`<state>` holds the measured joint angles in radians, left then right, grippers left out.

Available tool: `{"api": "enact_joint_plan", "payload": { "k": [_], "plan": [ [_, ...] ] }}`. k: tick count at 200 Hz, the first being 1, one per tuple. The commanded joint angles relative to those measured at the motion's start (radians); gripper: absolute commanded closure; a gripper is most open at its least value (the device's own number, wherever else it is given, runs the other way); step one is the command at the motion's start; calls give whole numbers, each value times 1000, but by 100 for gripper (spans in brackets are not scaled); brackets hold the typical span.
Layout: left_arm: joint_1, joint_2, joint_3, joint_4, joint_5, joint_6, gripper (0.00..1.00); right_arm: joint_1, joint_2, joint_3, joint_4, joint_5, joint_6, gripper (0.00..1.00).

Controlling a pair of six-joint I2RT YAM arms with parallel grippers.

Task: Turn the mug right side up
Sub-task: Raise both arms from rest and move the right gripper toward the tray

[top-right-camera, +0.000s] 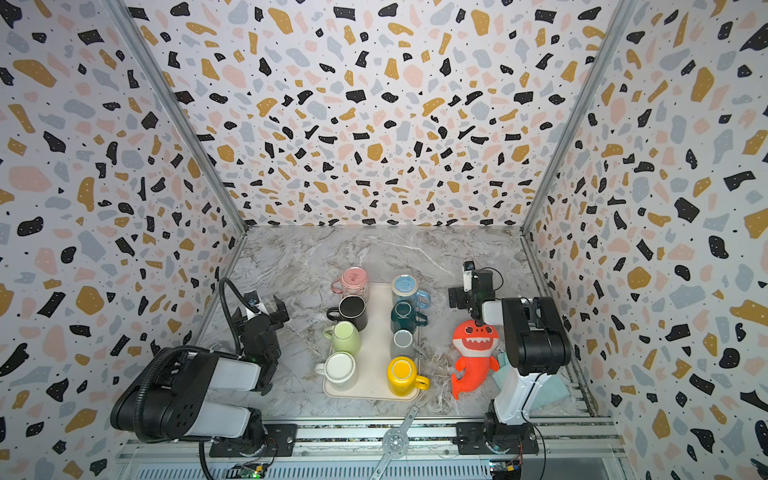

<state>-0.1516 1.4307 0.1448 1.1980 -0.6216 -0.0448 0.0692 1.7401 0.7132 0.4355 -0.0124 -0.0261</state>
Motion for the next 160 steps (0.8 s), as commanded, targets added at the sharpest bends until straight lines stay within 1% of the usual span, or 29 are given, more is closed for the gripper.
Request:
{"api": "enact_joint_plan", "payload": {
  "k": [1,16,31,38,49,54,64,73,77,81,88,96,108,118,123,142,153,160],
  "plan": [
    [4,-9,13,55,-3,-6,0,14,-93,-40,126,133,42,1],
    [4,-9,13,55,-3,-7,0,29,-150,-54,129,210,51,1],
    [4,-10,13,55,-3,-6,0,70,-244,-111,180,352,68,1],
    [4,-11,13,55,-3,-7,0,96,-302,-164,249,427,87,1],
    [4,-9,12,55,-3,-6,0,139,-394,-283,425,521,100,1],
    [4,-9,13,56,-4,-6,0,151,-430,-344,518,519,90,1],
    [4,-10,13,55,-4,-6,0,159,-496,-447,660,458,61,1],
    [4,-10,13,57,-3,-6,0,161,-533,-496,713,477,111,1],
    [4,-10,13,55,-3,-6,0,159,-549,-497,697,508,146,1],
    [4,-9,13,56,-3,-5,0,159,-562,-484,643,534,184,1],
    [4,-10,13,55,-3,-5,0,157,-581,-439,506,564,239,1],
    [4,-9,13,56,-3,-6,0,156,-587,-370,341,584,274,1],
    [4,-10,13,55,-3,-6,0,155,-562,-264,124,593,315,1],
    [4,-10,12,55,-3,-6,0,155,-535,-192,-3,589,332,1],
    [4,-11,13,55,-3,-6,0,154,-526,-160,-58,566,340,1],
    [4,-11,13,56,-4,-6,0,170,-543,-109,-147,446,295,1],
    [4,-11,13,56,-3,-6,0,191,-587,-112,-149,410,279,1],
    [4,-10,13,55,-3,-6,0,196,-618,-115,-152,368,277,1]
  ]
}}
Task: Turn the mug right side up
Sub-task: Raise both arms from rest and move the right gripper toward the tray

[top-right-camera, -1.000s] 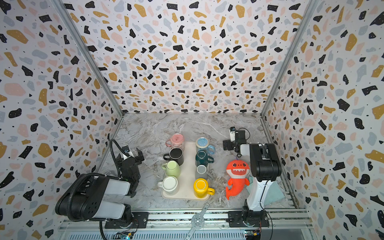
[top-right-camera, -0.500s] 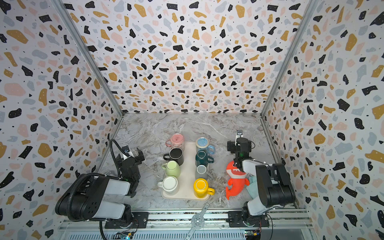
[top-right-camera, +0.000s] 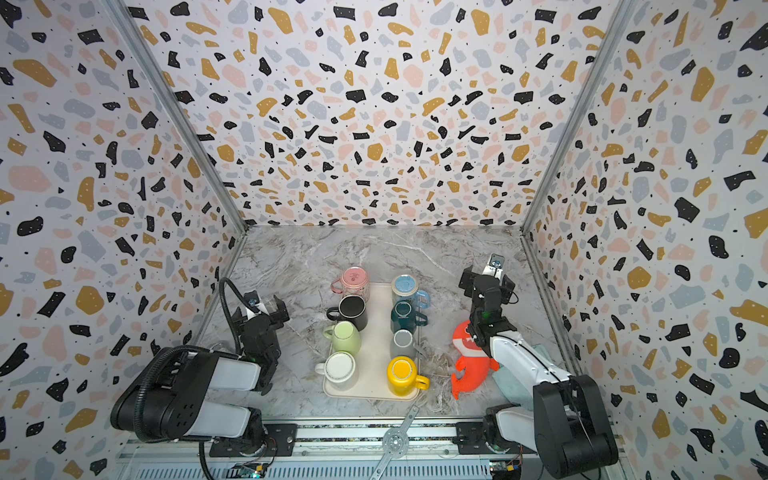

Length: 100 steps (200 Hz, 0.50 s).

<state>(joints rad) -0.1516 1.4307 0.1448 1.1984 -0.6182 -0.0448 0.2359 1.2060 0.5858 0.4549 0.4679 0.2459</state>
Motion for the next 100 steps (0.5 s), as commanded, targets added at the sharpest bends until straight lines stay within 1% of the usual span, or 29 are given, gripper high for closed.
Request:
{"api": "enact_joint_plan", "payload": {
  "k": [1,29,50,56,65,71,79,86,100],
  "plan": [
    [4,-11,12,55,-6,-6,0,29,-89,14,-174,-117,7,1],
    [4,-12,11,58,-6,-4,0,26,-165,58,-281,-226,88,1],
    [4,-36,15,54,-5,4,6,25,-164,110,-376,-321,95,1],
    [4,-64,30,-4,-12,-2,6,25,-168,119,-393,-337,105,1],
    [4,-114,68,-125,-35,-14,8,18,-176,122,-392,-418,105,1],
    [4,-141,85,-172,-55,-19,9,15,-176,126,-394,-467,112,1],
    [4,-182,97,-218,-50,-22,9,13,-174,134,-398,-526,129,1],
    [4,-224,106,-253,-46,-18,9,13,-168,145,-408,-557,144,1],
    [4,-319,142,-368,-53,-54,10,12,-142,178,-425,-640,163,1]
  ]
}}
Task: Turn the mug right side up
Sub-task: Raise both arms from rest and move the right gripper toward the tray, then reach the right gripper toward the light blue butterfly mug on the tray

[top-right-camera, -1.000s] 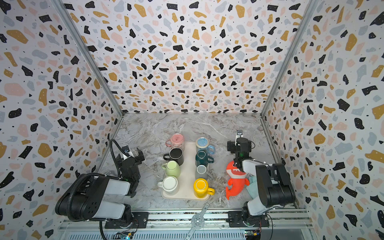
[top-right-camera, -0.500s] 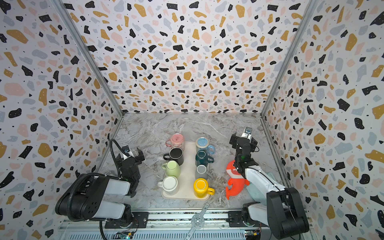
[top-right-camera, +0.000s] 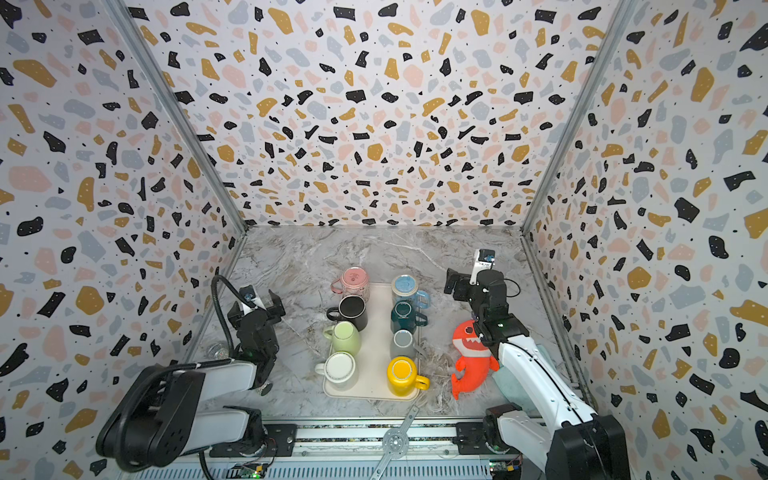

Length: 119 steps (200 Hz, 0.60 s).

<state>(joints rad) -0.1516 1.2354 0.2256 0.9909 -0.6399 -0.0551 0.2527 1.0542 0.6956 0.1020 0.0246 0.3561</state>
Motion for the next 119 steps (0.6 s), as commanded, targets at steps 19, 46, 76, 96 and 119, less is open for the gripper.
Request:
{"api": "enact_joint_plan", "payload": {
  "k": [19,46,76,96,119],
  "plan": [
    [4,-248,107,-277,-10,-107,10,-14,60,145,-124,-308,76,1],
    [4,-356,179,-392,63,-190,9,-85,146,281,-254,-446,237,42],
    [4,-380,292,-547,102,-269,8,-165,260,302,-259,-780,551,78],
    [4,-373,344,-601,118,-310,8,-156,303,203,-77,-949,825,81],
    [4,-367,374,-617,131,-335,8,-136,282,89,103,-964,1053,78]
  ]
}}
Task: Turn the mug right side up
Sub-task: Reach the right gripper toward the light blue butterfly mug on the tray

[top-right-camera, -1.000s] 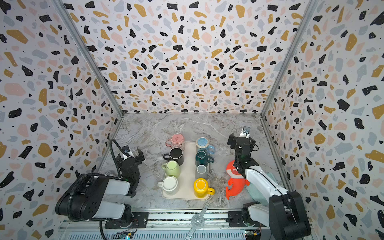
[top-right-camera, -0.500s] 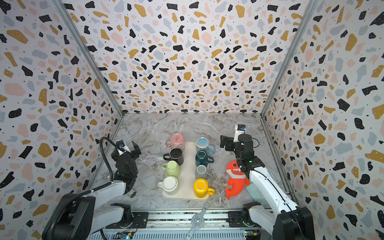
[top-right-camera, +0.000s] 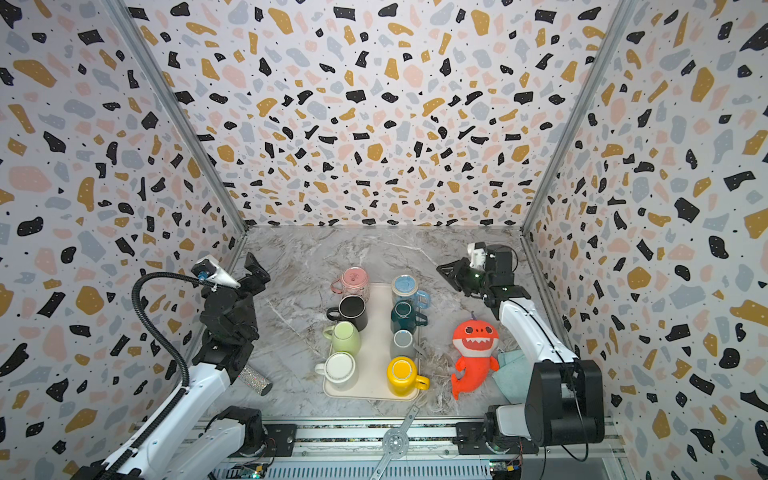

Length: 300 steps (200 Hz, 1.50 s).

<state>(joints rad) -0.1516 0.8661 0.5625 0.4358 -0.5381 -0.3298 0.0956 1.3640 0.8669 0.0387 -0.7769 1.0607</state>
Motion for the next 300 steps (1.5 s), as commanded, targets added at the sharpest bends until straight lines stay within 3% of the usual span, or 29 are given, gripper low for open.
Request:
{"api": "enact_joint_plan", "payload": {
  "k": [1,79,109,157,214,300],
  "plan": [
    [4,2,38,-62,29,-61,8,21,-29,-85,166,-161,354,77],
    [4,17,69,-52,29,-129,8,28,-100,-299,411,-52,717,51],
    [4,16,80,-53,29,-135,8,29,-81,-297,447,-37,784,42],
    [4,14,95,-45,4,-144,7,40,-9,-238,405,-35,876,47],
    [4,13,108,-37,-20,-149,7,66,46,-122,183,21,864,49],
    [4,24,105,-27,-55,-153,6,95,130,-81,111,56,893,47]
  ]
}}
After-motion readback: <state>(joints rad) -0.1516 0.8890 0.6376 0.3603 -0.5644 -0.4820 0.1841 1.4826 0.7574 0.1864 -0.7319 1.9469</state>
